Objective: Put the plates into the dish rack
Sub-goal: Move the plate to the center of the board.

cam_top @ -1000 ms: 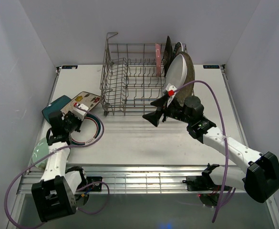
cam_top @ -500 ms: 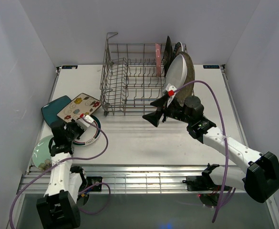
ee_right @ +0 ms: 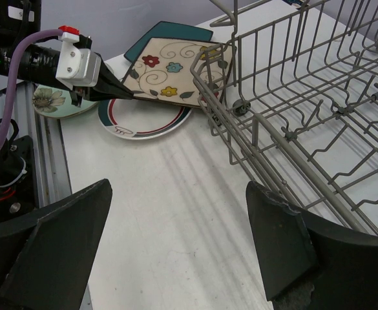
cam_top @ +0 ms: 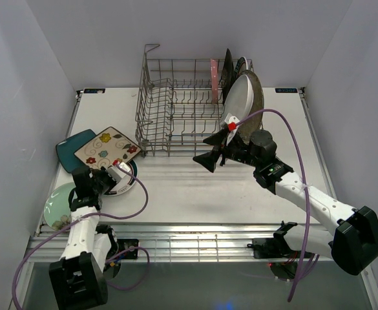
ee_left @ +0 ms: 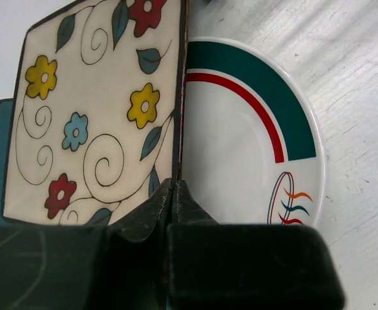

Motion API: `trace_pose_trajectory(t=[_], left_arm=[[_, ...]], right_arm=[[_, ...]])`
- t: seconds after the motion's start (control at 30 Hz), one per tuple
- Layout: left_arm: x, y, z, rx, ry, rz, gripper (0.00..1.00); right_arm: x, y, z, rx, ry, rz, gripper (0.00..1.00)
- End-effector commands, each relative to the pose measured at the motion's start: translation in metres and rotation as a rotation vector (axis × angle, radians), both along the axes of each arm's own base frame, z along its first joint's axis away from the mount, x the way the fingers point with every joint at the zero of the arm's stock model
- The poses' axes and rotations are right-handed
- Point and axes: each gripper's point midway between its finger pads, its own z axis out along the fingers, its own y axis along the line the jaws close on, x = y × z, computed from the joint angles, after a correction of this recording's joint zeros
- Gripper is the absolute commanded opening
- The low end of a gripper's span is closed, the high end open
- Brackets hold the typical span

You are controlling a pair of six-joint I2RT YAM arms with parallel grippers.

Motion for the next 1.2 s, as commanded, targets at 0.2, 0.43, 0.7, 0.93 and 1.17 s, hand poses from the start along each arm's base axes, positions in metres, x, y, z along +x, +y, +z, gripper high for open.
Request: trace_pose_trajectory(t=[0.2, 0.43, 0.7, 0.93, 1.17], left_arm=[[-0.002, -0.009, 0.003, -0.016, -0.01, -0.051, 0.18], [-0.002, -0.008, 0.013, 0.003, -0.04, -0.054, 0.6], [-0.003, -0.007, 0.023, 0.031, -0.061, -0.065, 0.85], [-0.002, -0.003, 0.031, 0.078, -0.092, -0.048, 0.92], [0.005, -0.013, 0.022, 0.126, -0.053, -0.01, 0.94]], right_arm=[[-0.006, 0.001, 0.03, 0.061, -0.071, 0.021, 0.9], [-0.007, 0.001, 0.03, 0.061, -0.071, 0.026, 0.9], [-0.007, 0.002, 0.029, 0.06, -0.07, 0.03, 0.9], [-0.007, 0.002, 0.029, 0.061, -0.067, 0.036, 0.9], [-0.01, 0.003, 0.031, 0.067, -0.066, 0.045, 0.9]])
